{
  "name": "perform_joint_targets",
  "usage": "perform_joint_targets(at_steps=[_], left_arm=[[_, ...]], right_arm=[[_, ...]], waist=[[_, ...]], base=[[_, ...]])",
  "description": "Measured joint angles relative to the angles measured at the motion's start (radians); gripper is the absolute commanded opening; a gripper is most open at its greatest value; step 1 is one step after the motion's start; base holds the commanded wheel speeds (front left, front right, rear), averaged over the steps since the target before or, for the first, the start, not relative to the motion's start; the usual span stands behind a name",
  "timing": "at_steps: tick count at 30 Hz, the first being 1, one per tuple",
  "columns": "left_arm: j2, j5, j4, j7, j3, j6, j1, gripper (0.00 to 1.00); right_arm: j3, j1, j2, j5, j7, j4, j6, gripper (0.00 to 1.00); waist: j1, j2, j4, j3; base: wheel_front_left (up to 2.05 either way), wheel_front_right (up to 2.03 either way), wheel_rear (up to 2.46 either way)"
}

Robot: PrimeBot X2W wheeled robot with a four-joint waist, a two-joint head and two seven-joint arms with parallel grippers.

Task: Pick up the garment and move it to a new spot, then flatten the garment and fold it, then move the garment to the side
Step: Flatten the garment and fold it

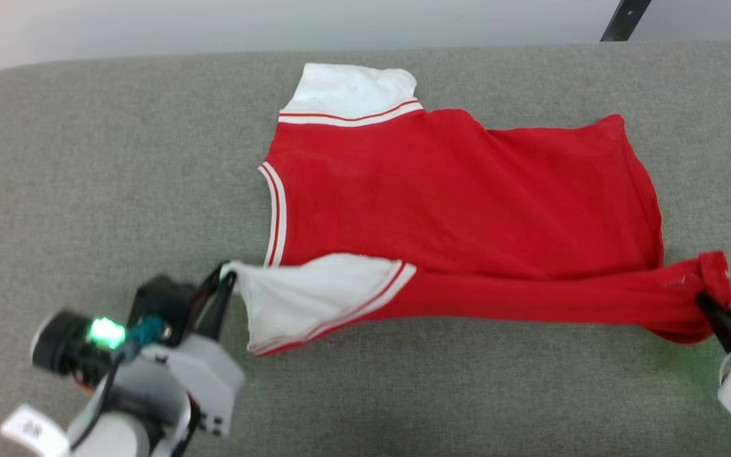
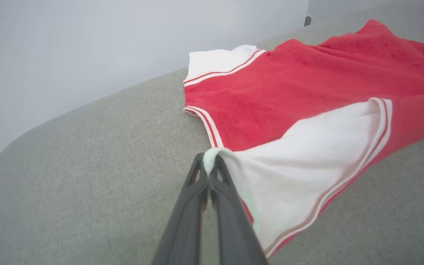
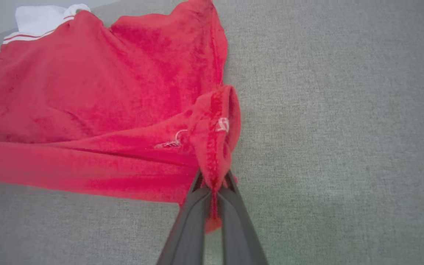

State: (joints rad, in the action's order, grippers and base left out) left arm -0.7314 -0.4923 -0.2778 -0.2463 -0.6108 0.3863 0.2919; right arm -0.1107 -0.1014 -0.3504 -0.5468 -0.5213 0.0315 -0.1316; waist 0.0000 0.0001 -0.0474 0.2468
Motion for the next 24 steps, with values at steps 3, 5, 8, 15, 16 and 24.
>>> perform_joint_targets(at_steps=[3,5,8,15,16,24], left_arm=[[0.006,0.002,0.032,-0.014,-0.008,-0.044,0.068,0.0],[0.026,-0.003,0.061,-0.018,-0.011,-0.07,0.115,0.0],[0.044,-0.012,0.12,-0.027,-0.023,-0.122,0.182,0.0],[0.097,-0.037,0.289,-0.061,-0.056,-0.235,0.328,0.0],[0.104,-0.045,0.314,-0.069,-0.058,-0.247,0.342,0.0],[0.146,-0.112,0.474,-0.184,-0.08,-0.327,0.443,0.0]], right_arm=[[0.005,-0.049,0.003,0.006,-0.015,-0.031,0.0,0.0],[0.017,-0.077,-0.001,0.017,-0.026,-0.057,0.0,0.0],[0.02,-0.12,-0.001,0.027,-0.038,-0.101,0.0,0.0],[0.047,-0.205,0.006,0.056,-0.057,-0.186,0.0,0.0],[0.056,-0.214,0.006,0.058,-0.06,-0.197,0.0,0.0],[0.126,-0.288,-0.008,0.059,-0.074,-0.259,0.0,0.0]], waist=[[-0.0001,0.0,0.0,0.008],[0.0,0.0,0.001,0.014],[0.0,0.0,0.003,0.025],[0.0,0.0,0.006,0.056],[0.0,0.0,0.006,0.06],[0.0,0.0,0.001,0.088]], base=[[0.0,0.0,0.0],[0.0,0.0,0.0],[0.0,0.0,0.0],[0.0,0.0,0.0],[0.0,0.0,0.0],[0.0,0.0,0.0]])
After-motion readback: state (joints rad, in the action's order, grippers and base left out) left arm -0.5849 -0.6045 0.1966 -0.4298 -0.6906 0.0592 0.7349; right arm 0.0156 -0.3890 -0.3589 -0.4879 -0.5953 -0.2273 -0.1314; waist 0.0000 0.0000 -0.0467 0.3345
